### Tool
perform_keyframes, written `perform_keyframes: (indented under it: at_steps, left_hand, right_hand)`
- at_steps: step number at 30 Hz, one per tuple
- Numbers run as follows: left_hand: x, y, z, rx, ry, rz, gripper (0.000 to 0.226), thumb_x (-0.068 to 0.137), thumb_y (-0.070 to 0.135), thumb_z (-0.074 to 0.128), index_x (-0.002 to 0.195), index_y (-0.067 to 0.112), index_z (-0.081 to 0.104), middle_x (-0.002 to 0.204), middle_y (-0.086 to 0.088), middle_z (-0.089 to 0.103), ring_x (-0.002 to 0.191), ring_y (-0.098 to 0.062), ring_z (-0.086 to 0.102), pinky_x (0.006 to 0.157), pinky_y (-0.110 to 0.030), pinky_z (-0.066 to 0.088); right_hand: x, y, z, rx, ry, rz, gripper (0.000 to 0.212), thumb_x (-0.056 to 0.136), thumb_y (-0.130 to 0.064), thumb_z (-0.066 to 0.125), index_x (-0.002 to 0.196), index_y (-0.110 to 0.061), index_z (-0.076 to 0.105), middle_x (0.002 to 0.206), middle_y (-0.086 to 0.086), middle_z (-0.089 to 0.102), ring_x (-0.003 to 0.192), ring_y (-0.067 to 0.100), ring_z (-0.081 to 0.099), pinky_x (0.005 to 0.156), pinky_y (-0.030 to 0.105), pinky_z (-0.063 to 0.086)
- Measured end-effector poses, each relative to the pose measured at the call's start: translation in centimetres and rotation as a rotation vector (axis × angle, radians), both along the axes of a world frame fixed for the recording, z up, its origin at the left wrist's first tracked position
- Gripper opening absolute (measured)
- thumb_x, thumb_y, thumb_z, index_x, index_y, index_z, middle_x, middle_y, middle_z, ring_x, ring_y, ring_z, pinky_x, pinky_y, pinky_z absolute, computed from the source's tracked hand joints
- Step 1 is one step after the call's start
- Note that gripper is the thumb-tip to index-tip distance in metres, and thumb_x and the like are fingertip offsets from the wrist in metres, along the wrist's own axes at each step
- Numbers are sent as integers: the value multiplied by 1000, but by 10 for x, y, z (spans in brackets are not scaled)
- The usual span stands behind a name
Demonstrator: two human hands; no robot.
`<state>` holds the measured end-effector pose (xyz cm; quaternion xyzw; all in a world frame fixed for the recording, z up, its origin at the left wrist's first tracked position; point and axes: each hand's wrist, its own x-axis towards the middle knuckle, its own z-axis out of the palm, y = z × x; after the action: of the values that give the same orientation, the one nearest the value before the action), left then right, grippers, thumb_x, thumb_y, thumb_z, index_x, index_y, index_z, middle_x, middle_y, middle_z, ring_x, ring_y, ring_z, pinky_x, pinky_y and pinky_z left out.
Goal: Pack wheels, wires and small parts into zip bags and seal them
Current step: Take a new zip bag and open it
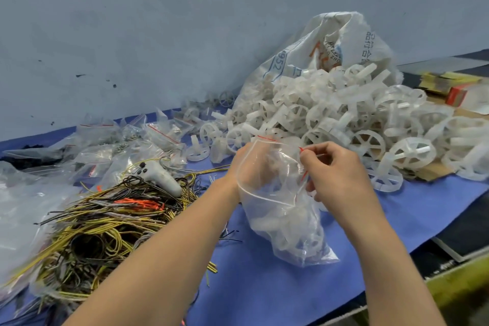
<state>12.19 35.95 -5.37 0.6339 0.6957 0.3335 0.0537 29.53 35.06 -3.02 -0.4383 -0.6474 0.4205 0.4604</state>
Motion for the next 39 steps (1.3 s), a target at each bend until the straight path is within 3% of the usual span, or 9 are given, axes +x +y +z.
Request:
perform_keyframes:
  at_steps: [2,7,13,17,21,25,30,34,39]
  left_hand:
    - [-9,-11,15,73,-233,55,31,92,18,64,121,9,56,113,-12,64,104,-30,61,93,-42,49]
    - [-53,-58,37,366,-811,327,17,93,23,63,106,25,53,101,-2,67,87,-15,67,69,-29,57]
    - [-67,-98,1,219,-1159,388,20,93,8,58,112,10,52,100,-11,66,65,-13,68,59,-31,58]
    - [-69,-97,-21,110,-1056,396,21,93,19,66,108,13,52,104,-10,68,74,-14,70,77,-39,59]
    - [-69,-93,-22,42,-683,400,19,91,37,66,95,28,50,102,4,64,81,-4,62,69,-23,51]
    - [-67,-97,-4,234,-471,369,20,93,42,62,101,33,46,110,5,55,90,-1,59,65,-13,42]
    - [-69,-112,38,463,-681,341,16,95,46,56,95,32,49,99,9,61,89,-7,66,80,-38,56]
    - [-69,-133,73,443,-1074,155,24,95,39,60,100,16,56,95,-8,72,83,-18,73,69,-33,58]
    - [-42,-145,81,69,-761,1,32,89,49,61,93,17,66,84,-2,76,75,-16,72,61,-22,54]
  right_hand:
    - [-3,-3,1,6,7,4,10,89,-31,61,80,-29,65,62,-16,66,50,7,61,65,43,57]
    - [-18,-14,4,26,-1,36,11,88,-32,62,78,-29,65,65,-15,66,57,11,63,66,42,56]
    - [-32,-29,0,58,-42,55,12,90,-35,62,79,-31,64,69,-14,66,68,11,65,61,28,48]
    - [-37,-35,-2,91,-101,38,13,90,-39,61,79,-33,62,70,-25,64,63,0,61,52,11,39]
    - [-38,-34,-2,99,-72,50,12,91,-35,62,79,-32,63,70,-17,65,64,9,63,58,24,43]
    - [-37,-34,-1,102,-38,63,11,92,-32,63,81,-31,64,69,-14,64,60,9,61,57,26,44]
    - [-38,-37,-1,130,-26,59,12,92,-31,63,81,-30,64,71,-10,64,67,15,63,61,28,45]
    - [-43,-42,-1,163,-11,34,12,91,-31,63,79,-31,65,70,-12,65,68,15,64,62,25,43]
    - [-47,-48,1,187,11,2,12,91,-35,63,80,-33,65,72,-17,66,66,11,63,54,13,38]
